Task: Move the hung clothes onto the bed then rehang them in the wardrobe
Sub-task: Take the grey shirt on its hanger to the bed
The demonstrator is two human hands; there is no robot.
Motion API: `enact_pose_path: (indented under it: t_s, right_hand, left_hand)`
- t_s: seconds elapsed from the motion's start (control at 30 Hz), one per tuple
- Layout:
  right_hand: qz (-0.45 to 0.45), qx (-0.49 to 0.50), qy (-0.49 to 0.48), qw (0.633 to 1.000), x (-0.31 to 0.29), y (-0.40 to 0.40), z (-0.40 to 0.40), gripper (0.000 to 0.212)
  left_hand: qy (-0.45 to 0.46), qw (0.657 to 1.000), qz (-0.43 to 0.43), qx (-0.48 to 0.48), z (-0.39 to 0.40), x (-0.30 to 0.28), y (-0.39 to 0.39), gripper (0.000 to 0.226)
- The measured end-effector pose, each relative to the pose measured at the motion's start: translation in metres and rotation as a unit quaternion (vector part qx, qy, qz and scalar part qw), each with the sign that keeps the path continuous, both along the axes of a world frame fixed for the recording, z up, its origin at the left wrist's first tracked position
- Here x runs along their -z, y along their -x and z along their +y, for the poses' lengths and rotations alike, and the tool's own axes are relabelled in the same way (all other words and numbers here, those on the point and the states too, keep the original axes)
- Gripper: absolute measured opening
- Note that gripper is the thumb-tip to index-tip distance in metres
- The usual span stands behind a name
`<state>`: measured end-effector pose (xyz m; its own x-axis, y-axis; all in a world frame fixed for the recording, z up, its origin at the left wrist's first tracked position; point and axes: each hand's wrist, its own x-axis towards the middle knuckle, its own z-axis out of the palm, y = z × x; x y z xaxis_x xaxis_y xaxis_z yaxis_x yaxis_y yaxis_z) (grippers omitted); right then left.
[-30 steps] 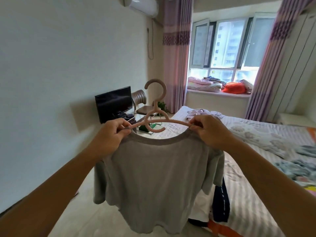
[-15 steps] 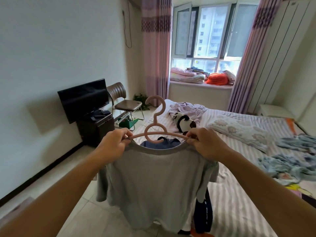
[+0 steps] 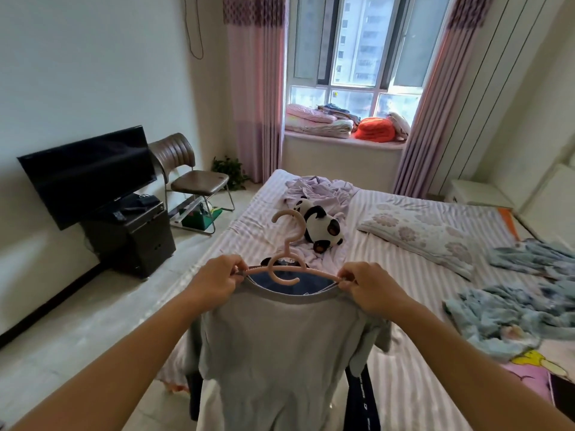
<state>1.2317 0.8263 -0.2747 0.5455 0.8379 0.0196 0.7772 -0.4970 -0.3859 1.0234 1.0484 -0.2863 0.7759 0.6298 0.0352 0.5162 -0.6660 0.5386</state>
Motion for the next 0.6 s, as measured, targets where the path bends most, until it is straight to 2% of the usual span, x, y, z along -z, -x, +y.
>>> enact_pose_path:
  t_s: [0.6]
  right_hand:
    - [0.083,0.058,0.04,0.994,0.087,-0.16,0.169,0.008]
  left_hand:
    - [0.041,0.997,0.061,-0.019,0.172,0.101,-0.177,0.014]
